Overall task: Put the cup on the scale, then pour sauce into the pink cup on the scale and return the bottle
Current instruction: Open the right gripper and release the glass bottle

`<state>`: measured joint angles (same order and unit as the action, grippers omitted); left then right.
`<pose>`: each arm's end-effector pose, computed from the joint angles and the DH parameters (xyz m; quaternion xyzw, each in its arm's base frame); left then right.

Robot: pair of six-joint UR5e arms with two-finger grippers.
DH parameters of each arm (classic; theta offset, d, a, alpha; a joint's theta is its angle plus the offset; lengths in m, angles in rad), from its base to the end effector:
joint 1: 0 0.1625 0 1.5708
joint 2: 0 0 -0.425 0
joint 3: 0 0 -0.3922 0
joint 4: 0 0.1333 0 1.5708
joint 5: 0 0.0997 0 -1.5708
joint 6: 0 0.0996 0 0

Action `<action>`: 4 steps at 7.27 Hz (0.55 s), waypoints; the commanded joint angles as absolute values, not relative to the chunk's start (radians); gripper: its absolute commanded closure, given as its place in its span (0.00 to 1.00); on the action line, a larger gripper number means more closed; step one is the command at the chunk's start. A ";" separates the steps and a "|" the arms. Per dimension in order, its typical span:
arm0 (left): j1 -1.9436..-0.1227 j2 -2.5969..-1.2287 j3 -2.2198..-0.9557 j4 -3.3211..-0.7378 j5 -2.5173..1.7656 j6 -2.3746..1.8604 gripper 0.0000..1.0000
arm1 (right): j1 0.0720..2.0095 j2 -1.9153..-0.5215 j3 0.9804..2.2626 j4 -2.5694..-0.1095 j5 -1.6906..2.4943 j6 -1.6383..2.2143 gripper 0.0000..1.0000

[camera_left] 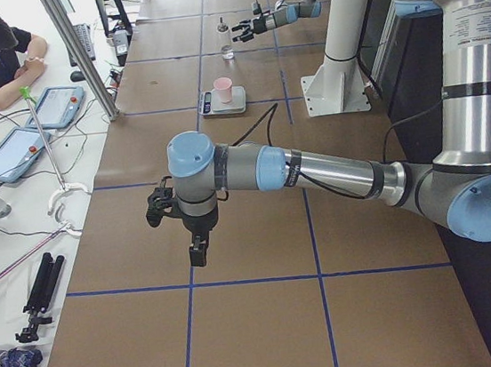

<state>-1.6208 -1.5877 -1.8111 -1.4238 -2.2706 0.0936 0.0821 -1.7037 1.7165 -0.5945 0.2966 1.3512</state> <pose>-0.0938 -0.4899 0.5524 0.0762 0.3377 0.0393 0.9373 -0.3948 -0.2618 0.5114 0.5750 -0.2985 0.2331 0.7252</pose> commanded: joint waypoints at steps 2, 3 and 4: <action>-1.618 -1.589 -1.812 -1.425 -2.272 0.094 0.00 | 0.071 -1.836 1.707 -0.439 0.304 1.345 0.00; -1.618 -1.589 -1.812 -1.425 -2.272 0.094 0.00 | 0.071 -1.848 1.695 -0.375 0.308 1.301 0.00; -1.618 -1.589 -1.812 -1.425 -2.272 0.094 0.00 | 0.071 -1.851 1.653 -0.260 0.311 1.225 0.00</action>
